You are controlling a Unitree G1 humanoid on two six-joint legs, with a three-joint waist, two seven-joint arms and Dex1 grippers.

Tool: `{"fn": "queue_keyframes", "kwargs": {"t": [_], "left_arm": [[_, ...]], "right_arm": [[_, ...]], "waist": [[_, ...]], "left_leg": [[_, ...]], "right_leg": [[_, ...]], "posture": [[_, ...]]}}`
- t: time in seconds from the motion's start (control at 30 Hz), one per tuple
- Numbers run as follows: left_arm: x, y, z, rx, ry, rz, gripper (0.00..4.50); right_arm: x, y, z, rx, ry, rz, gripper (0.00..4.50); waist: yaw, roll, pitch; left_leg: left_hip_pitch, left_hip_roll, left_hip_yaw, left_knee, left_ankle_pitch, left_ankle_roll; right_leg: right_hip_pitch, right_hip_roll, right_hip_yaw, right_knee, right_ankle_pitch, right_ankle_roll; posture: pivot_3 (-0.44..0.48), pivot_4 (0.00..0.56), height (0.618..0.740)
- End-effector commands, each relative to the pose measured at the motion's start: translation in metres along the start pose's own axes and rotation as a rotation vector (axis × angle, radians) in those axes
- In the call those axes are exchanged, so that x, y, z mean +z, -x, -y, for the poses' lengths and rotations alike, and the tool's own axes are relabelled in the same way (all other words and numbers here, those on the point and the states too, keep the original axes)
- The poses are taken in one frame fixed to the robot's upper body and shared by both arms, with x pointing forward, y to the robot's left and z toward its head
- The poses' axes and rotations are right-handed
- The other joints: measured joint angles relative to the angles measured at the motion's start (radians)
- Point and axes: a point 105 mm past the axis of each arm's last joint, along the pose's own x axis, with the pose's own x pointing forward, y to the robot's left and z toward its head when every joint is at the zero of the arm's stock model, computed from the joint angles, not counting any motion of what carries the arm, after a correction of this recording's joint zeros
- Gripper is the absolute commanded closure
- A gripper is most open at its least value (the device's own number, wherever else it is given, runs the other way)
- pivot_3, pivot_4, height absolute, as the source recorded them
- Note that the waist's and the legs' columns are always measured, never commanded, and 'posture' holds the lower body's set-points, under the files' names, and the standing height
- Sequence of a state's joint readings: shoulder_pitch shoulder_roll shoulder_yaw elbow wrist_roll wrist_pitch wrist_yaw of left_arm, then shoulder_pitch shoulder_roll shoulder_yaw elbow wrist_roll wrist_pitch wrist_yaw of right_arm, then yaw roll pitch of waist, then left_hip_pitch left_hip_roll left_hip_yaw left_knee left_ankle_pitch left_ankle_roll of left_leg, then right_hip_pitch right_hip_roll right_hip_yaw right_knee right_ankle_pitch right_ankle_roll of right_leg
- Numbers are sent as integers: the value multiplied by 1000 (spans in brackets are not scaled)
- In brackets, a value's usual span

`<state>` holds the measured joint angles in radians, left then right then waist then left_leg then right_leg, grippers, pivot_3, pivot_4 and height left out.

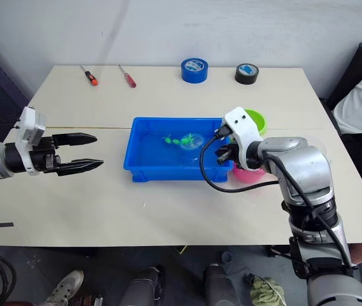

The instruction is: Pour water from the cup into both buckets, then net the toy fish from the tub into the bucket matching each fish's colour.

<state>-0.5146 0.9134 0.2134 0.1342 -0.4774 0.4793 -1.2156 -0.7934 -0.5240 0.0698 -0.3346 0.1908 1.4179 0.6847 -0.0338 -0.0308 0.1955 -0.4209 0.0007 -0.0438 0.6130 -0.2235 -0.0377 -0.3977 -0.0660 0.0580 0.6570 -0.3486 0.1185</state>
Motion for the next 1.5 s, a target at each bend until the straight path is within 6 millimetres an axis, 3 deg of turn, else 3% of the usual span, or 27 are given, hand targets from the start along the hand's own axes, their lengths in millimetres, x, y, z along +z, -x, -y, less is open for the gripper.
{"fn": "queue_keyframes", "kwargs": {"t": [0.03, 0.13, 0.23, 0.43, 0.63, 0.8, 1.0, 1.13, 1.5], "left_arm": [[11, 4, -3, 9, -50, 6, 187], [12, 0, -5, -1, -58, 10, 187], [15, -5, -7, -15, -69, 18, 187], [21, -14, -14, -38, -90, 32, 187], [25, -23, -19, -60, -110, 45, 187], [25, -23, -20, -61, -114, 41, 187], [24, -21, -20, -60, -113, 36, 187], [23, -20, -19, -58, -111, 34, 187], [23, -24, -20, -67, -115, 38, 187]], "right_arm": [[13, 11, 1, -10, 32, 76, 4500], [21, 21, 5, 3, 14, 153, 4500], [24, 35, 22, -49, -18, 199, 4500], [22, 63, 76, -258, -23, 219, 4500], [17, 67, 114, -388, 3, 201, 4500], [7, 61, 118, -414, 153, 123, 4500], [2, 54, 120, -515, 545, 5, 4500], [-6, 60, 126, -564, 765, -77, 4500], [4, 72, 116, -582, 1270, -122, 4500]], "waist": [[1, 0, 0], [3, 0, 0], [5, 0, 0], [5, 0, 0], [-2, 0, 0], [-5, 1, 1], [-2, 1, 1], [3, 1, 1], [3, 1, 1]], "left_leg": [[0, 0, 0, 0, 0, 0], [0, 0, 0, 0, 0, 0], [0, -1, 0, 0, 0, 0], [0, -1, 1, 0, 0, 0], [0, -3, 2, 0, 0, 0], [0, -2, 2, 0, 0, 0], [0, -3, 2, 1, 0, 0], [0, -3, 2, 1, 0, 0], [0, -3, 2, 2, 1, -1]], "right_leg": [[0, 0, 0, 0, 0, 0], [0, 0, 0, 0, 0, 0], [0, 1, 0, 0, 0, 0], [0, 1, 0, 0, 0, 0], [0, 4, 1, 0, 0, 0], [-1, 4, 1, 1, 0, 0], [-1, 4, 1, 1, 0, 0], [-1, 4, 1, 1, 0, 0], [-1, 5, 1, 2, 0, 0]], "posture": [[0, 150, 734], [0, 150, 734], [0, 150, 734], [0, 150, 734], [0, 150, 734], [0, 150, 734], [0, 150, 734], [0, 150, 734], [0, 150, 734]]}}
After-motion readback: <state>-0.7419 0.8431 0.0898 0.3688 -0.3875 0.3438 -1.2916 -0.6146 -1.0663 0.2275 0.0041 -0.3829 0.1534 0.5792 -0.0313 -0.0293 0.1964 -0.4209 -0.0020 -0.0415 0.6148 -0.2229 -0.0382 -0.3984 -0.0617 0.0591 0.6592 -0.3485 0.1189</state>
